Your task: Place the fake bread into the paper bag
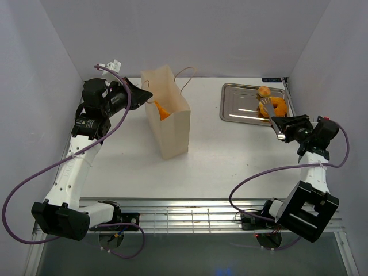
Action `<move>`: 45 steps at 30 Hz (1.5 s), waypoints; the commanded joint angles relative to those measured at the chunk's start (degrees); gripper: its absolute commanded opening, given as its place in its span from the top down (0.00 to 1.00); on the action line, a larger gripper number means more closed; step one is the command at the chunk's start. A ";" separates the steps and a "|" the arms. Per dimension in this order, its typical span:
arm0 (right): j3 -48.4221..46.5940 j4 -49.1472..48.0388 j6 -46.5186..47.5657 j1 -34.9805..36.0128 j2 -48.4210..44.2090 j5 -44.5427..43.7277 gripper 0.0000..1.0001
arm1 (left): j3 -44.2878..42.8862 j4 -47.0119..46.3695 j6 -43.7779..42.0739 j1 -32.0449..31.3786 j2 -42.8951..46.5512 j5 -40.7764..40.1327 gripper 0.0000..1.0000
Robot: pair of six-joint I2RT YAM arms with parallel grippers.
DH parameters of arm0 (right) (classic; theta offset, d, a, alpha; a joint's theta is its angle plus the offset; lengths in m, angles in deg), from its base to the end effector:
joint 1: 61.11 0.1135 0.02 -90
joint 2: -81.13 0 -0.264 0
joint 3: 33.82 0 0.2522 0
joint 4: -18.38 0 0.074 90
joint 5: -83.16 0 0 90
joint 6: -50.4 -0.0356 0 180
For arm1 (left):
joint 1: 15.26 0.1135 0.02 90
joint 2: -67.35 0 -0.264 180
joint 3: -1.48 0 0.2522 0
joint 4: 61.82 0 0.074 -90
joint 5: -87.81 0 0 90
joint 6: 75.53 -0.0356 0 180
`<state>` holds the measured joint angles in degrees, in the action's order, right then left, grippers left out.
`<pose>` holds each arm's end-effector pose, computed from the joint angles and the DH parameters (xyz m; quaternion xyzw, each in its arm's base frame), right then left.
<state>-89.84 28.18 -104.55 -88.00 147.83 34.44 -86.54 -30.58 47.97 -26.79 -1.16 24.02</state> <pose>0.2405 -0.0956 0.2740 0.4125 0.6792 0.4477 0.4100 0.2562 -0.0683 0.4218 -0.0035 0.7689 -0.3979 0.5005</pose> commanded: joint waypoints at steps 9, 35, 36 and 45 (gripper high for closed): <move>4.20 0.36 5.26 -10.54 -0.34 0.65 0.51 | 2.72 -4.03 1.22 -0.07 1.19 3.93 1.00; 2.27 -9.74 3.51 -11.34 15.39 -1.46 0.49 | 2.98 -5.96 1.75 -0.07 -0.39 5.42 1.00; 2.27 -9.74 3.86 -11.25 15.92 -1.46 0.48 | 2.89 -5.96 1.66 -0.16 -0.40 5.34 1.00; 2.71 -14.84 2.99 -10.90 19.69 -0.58 0.46 | 3.07 -6.14 1.75 -0.16 -1.54 5.42 1.00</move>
<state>-85.62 17.73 -100.66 -99.17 166.14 32.78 -83.87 -36.09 49.50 -26.79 -2.65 28.46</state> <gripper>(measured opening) 0.536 0.022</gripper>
